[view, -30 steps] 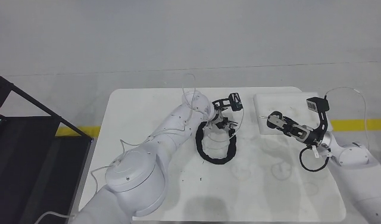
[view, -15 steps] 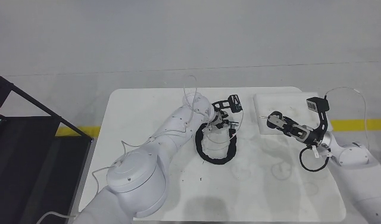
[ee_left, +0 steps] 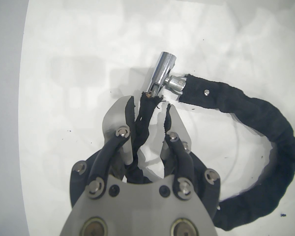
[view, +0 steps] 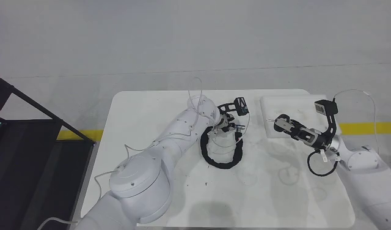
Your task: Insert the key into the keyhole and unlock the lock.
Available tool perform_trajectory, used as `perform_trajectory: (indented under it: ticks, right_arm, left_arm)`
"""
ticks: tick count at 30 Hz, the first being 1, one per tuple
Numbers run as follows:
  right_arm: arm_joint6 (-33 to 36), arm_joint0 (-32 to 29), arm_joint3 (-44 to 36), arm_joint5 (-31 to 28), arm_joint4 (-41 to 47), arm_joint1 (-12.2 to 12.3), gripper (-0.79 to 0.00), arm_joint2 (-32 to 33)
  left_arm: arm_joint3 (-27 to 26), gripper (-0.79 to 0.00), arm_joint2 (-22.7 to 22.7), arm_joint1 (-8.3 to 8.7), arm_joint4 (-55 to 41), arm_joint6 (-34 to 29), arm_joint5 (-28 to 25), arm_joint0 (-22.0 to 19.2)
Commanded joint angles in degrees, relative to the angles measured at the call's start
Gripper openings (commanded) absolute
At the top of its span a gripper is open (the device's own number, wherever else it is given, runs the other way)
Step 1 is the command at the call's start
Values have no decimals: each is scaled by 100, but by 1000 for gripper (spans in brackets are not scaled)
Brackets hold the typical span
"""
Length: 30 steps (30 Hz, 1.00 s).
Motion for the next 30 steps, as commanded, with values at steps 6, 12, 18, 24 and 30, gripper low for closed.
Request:
perform_trajectory:
  ticks: [6,12,18,24,30]
  right_arm:
    - [0,0,0,0,0,0,-785,0]
    - [0,0,0,0,0,0,-785,0]
    - [0,0,0,0,0,0,-785,0]
    - [0,0,0,0,0,0,-785,0]
    - [0,0,0,0,0,0,-785,0]
  left_arm:
    - [11,0,-93,12,-99,512,538,-50]
    - [11,0,-93,12,-99,512,538,-50]
    - [11,0,-93,12,-99,512,538,-50]
    - [11,-185,-93,12,-99,512,538,-50]
    - [11,-785,-93,12,-99,512,538,-50]
